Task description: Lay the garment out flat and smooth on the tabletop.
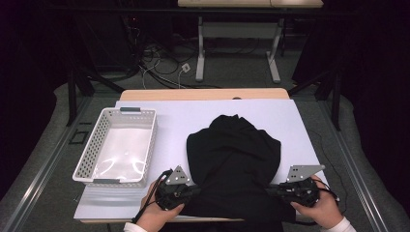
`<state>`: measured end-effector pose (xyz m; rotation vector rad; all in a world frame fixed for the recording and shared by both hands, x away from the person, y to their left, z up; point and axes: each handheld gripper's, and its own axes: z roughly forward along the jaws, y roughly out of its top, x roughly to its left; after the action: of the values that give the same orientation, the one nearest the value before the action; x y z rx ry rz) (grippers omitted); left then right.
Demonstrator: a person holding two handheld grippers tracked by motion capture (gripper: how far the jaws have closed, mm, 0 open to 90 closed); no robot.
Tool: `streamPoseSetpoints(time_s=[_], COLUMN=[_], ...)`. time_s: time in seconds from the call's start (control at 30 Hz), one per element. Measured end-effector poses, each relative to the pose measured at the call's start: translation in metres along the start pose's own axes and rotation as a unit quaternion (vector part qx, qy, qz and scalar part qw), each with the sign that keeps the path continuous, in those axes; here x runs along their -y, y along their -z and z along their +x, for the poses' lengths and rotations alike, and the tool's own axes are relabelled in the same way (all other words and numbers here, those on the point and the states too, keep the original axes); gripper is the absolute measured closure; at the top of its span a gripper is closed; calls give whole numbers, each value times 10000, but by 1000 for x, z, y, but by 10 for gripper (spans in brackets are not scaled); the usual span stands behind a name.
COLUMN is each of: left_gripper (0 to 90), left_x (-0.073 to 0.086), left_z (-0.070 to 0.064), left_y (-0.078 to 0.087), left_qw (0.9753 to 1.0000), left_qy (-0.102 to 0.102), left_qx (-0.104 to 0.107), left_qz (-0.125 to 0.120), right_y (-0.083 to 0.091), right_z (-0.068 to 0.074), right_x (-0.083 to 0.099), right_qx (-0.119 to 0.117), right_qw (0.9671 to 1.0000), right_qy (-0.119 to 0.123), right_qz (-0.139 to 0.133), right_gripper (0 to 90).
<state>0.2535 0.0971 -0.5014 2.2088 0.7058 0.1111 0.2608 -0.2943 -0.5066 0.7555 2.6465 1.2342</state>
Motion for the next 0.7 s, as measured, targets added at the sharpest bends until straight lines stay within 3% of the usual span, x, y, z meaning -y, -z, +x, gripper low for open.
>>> streamPoseSetpoints(time_s=[0.13, 0.3, 0.5, 0.7], left_gripper=[844, 843, 843, 842], left_x=[4, 11, 19, 24], left_z=[-10, -19, -29, -42], left_y=[15, 28, 39, 39], left_qw=[9998, 9998, 9993, 9970], left_qy=[-176, -200, -275, -582], left_qx=[10, 33, 245, 503], left_qz=[-15, -62, -110, 2], right_y=[6, 12, 21, 24], right_z=[7, 15, 23, 33], right_x=[-2, -5, -3, 2], right_qx=[-234, -453, -717, -964], right_qw=[9994, 9979, 9957, 9932], right_qy=[247, 441, 556, 626], right_qz=[90, 163, 163, 195], right_gripper=[830, 830, 830, 829])
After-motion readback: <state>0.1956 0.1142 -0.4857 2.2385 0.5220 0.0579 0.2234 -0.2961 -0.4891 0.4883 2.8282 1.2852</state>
